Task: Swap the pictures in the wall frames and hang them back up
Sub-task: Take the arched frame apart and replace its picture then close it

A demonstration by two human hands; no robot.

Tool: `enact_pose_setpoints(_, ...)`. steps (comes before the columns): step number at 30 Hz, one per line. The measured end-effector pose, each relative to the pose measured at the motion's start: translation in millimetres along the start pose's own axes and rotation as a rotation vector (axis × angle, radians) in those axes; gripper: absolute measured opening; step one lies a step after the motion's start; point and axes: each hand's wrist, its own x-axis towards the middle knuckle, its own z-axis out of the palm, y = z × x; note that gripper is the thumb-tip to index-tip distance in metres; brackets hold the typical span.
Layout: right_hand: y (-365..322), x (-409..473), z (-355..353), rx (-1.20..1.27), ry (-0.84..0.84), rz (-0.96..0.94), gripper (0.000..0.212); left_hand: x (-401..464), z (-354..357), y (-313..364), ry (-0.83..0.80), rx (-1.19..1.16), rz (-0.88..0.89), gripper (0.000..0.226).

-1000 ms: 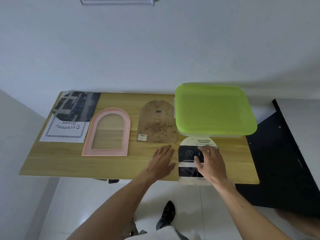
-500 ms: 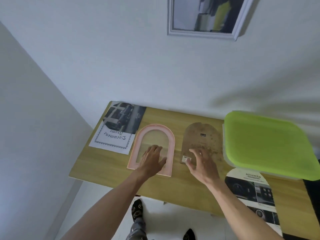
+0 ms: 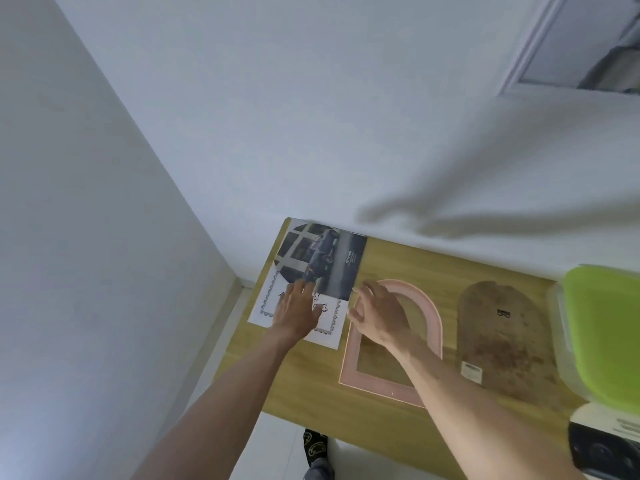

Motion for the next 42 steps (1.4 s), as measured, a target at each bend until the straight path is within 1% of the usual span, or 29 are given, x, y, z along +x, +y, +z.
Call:
enact_pose_setpoints(3, -22, 28, 5, -0.048, -0.064, -0.023, 0.057, 22, -2, -18, -0.001, 0.026, 0.056, 0.057)
enact_pose_setpoints(5, -31, 43, 9, -0.095, -0.072, -0.049, 0.058, 37, -1, -28, 0.002, 0.066, 0.108, 0.056)
enact_pose_setpoints(8, -37, 63, 16, -0.121, -0.064, -0.064, 0.06, 55, 4, -44, -0.043, 0.098, 0.145, 0.067)
enact_pose_setpoints(12, -38, 78, 25, -0.159, -0.129, -0.052, 0.067, 64, 9, -58, -0.083, 0.095, 0.17, 0.07)
enact_pose_setpoints(15, -37, 83, 28, -0.159, -0.156, -0.045, 0.07, 66, 14, -68, -0.019, 0.166, 0.275, 0.059)
enact_pose_setpoints(17, -37, 85, 28, -0.143, -0.153, -0.044, 0.068, 68, 16, -73, 0.066, 0.26, 0.374, 0.046)
enact_pose_setpoints(19, -38, 87, 26, -0.152, -0.13, -0.068, 0.061, 70, 20, -78, 0.169, 0.323, 0.472, 0.033)
enact_pose_setpoints(21, -41, 87, 26, -0.153, -0.083, -0.108, 0.052, 70, 20, -78, 0.24, 0.307, 0.541, 0.024)
enact_pose_setpoints(24, -43, 86, 27, -0.188, -0.027, -0.169, 0.043, 71, 15, -73, 0.288, 0.27, 0.581, 0.017)
enact_pose_setpoints(26, -45, 85, 25, -0.172, 0.053, -0.201, 0.034, 74, 9, -69, 0.313, 0.25, 0.581, 0.011)
enact_pose_setpoints(28, -49, 84, 20, -0.133, 0.144, -0.222, 0.025, 75, -1, -65, 0.318, 0.196, 0.554, 0.022)
enact_pose_setpoints(30, -53, 82, 11, -0.079, 0.214, -0.209, 0.021, 74, -13, -60, 0.328, 0.124, 0.535, 0.033)
enact_pose_setpoints(33, -51, 79, -9, -0.008, 0.27, -0.174, 0.024, 70, -35, -54, 0.342, 0.042, 0.509, 0.044)
enact_pose_setpoints(36, -46, 69, -37, 0.069, 0.311, -0.158, 0.031, 68, -62, -48, 0.404, -0.049, 0.482, 0.046)
enact_pose_setpoints(39, -37, 57, -63, 0.238, 0.352, -0.133, 0.036, 63, -89, -36, 0.427, -0.152, 0.407, 0.049)
enact_pose_setpoints(42, -27, 40, -89, 0.482, 0.354, -0.095, 0.036, 60, -106, -18, 0.412, -0.357, 0.305, 0.056)
